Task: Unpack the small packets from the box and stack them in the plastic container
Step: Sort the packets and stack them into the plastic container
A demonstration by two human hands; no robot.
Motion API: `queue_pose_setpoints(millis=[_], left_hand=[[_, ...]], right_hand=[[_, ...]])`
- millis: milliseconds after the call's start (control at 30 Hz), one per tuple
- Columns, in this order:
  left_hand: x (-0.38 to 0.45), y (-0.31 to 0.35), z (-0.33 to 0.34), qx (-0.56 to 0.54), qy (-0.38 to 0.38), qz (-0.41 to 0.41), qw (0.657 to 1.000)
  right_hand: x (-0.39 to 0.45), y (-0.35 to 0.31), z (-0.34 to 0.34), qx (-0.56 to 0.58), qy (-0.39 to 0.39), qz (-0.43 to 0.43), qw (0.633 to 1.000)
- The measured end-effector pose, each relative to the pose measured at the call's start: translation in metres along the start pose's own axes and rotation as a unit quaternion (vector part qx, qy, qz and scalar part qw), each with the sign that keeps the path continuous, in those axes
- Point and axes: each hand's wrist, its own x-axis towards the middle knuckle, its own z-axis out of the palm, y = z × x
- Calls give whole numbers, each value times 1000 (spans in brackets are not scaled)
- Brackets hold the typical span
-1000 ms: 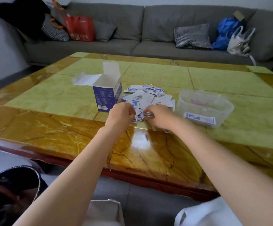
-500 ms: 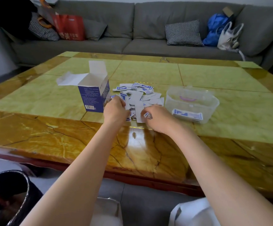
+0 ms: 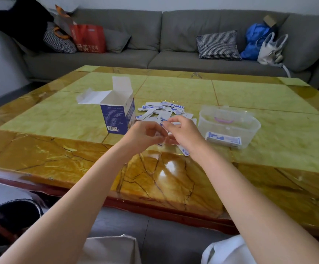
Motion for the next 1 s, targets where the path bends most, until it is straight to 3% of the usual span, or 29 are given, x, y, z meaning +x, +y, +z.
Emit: queue_pose_setpoints(millis=[167, 233, 300, 400, 533, 600, 900, 1000], left_hand=[[0, 4, 1, -8, -38, -7, 999], [5, 3, -3, 26, 8, -15, 1000], [12, 0, -10, 55, 109, -20, 992], [19, -8, -10, 113, 183, -60, 975], [24, -16, 11, 270, 94, -75, 955], [25, -16, 15, 310, 85, -60, 945], [13, -3, 9, 264, 94, -10, 960], [9, 0, -4, 169, 126, -19, 977]], right_hand=[[3, 1, 7, 22, 112, -34, 993], [5, 1, 1, -10, 154, -48, 987], [4, 1, -7, -54, 171, -58, 982], [0, 4, -12, -105, 145, -42, 983], [2, 12, -14, -145, 85, -15, 986], [3, 14, -14, -154, 84, -16, 984], [8, 17, 3, -248, 36, -98, 963], [9, 15, 0, -234, 45, -101, 966]])
